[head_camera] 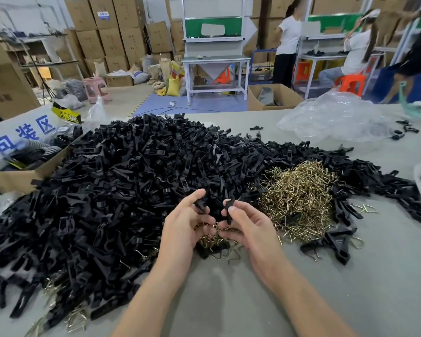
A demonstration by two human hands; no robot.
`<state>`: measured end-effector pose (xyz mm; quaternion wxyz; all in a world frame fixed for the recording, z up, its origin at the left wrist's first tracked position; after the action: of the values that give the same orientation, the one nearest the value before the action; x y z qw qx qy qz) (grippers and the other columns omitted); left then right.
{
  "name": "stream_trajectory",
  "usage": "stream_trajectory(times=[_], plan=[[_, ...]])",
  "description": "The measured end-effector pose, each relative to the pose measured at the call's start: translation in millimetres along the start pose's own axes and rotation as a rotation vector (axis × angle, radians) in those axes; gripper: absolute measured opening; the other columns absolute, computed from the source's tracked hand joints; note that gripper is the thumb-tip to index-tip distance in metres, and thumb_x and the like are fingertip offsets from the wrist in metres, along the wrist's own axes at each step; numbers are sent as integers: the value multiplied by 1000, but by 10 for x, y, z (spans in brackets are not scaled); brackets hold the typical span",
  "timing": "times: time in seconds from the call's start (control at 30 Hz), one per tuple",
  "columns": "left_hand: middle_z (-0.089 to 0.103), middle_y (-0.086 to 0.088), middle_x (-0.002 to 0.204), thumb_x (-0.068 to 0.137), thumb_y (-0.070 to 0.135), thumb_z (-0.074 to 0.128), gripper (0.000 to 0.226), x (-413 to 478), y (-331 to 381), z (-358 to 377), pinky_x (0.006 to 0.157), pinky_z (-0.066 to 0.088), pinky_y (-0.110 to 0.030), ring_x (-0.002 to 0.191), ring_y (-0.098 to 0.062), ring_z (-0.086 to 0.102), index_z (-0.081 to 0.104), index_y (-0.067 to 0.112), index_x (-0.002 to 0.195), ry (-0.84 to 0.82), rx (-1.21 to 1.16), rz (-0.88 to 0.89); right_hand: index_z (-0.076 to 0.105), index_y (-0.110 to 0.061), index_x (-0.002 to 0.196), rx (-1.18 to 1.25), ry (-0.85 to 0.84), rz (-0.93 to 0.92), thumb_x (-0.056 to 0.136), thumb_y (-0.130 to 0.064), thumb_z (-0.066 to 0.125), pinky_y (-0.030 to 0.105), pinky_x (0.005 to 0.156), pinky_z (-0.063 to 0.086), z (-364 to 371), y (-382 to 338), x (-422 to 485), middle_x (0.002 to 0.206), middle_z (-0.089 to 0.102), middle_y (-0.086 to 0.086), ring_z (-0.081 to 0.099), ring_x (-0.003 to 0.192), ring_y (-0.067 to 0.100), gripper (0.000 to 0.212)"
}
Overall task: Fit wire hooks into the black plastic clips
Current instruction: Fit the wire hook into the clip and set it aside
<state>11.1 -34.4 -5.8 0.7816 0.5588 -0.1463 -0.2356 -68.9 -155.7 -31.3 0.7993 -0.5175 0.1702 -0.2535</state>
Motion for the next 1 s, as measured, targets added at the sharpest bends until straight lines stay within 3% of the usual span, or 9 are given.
stream_trajectory(times=[0.07, 0.13, 0.3, 0.4, 0.47, 0.53, 0.67, 0.87, 1.0], plan=[[65, -2, 75, 98, 11, 48, 32, -10, 18, 5, 60, 56, -27, 66, -17, 64, 77, 20, 106, -10, -61, 7, 80, -21, 96, -14, 7, -6, 99, -11, 61, 33, 74, 60, -3, 6, -5, 95, 75, 6, 72, 81, 20, 21], [66, -4, 80, 103, 14, 48, 32, -20, 19, 5, 67, 58, -26, 74, -16, 68, 76, 28, 107, -23, 62, 75, 80, -21, 100, -10, 9, -13, 98, -12, 62, 33, 78, 61, -20, 11, -5, 97, 76, 7, 73, 88, 20, 20], [72, 9, 88, 101, 15, 56, 46, -26, -30, 37, 70, 57, -21, 79, -8, 70, 45, 41, 138, -65, 322, 149, 79, -26, 107, -74, -56, -39, 99, -14, 63, 29, 81, 60, 3, 7, -12, 109, 77, 5, 72, 106, 20, 22], [75, 10, 104, 100, 16, 59, 34, -15, 5, 9, 77, 56, -21, 92, -8, 72, 57, 28, 131, -34, 406, 164, 79, -29, 107, -101, -72, -31, 99, -14, 63, 28, 83, 60, 3, -4, 5, 111, 77, 1, 73, 102, 16, 24], [75, 13, 108, 100, 14, 58, 33, -29, 22, 31, 83, 56, -20, 101, -6, 70, 60, 30, 129, -57, 431, 177, 79, -30, 108, -124, -89, -30, 99, -14, 63, 28, 84, 59, 9, -12, 6, 111, 77, 0, 73, 95, 14, 25], [74, 18, 108, 100, 9, 57, 36, -41, 32, 53, 79, 55, -14, 102, -3, 69, 61, 33, 127, -67, 424, 190, 79, -29, 109, -115, -87, -25, 98, -14, 63, 28, 82, 59, 7, -13, 9, 111, 77, 0, 73, 90, 12, 24], [73, 18, 108, 98, 8, 60, 39, -35, 29, 60, 95, 49, -14, 103, -1, 67, 63, 36, 124, -77, 421, 204, 79, -22, 108, -89, -57, -12, 96, -12, 66, 28, 79, 60, -18, 0, 18, 107, 78, 3, 71, 86, 11, 20], [75, 15, 106, 97, 9, 62, 28, -46, 23, 46, 91, 52, -16, 104, -2, 68, 68, 28, 116, -64, 429, 213, 78, -23, 110, -93, -58, -22, 95, -10, 67, 28, 78, 60, -16, -9, 8, 102, 78, 6, 71, 85, 12, 23], [76, 13, 103, 97, 12, 62, 24, -57, 22, 17, 88, 51, -15, 99, -4, 70, 73, 29, 110, -44, 439, 210, 74, -34, 113, -77, -79, -8, 90, -12, 72, 27, 76, 60, -15, -1, 9, 94, 76, 3, 72, 85, 16, 32]])
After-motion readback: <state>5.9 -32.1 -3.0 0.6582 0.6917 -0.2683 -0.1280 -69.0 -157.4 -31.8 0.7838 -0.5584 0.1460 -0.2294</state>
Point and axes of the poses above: each hand's wrist, its own x-axis towards the middle knuckle, its own z-axis out of the palm, y = z × x, the point moved 5 cm from there along x, towards the middle knuckle
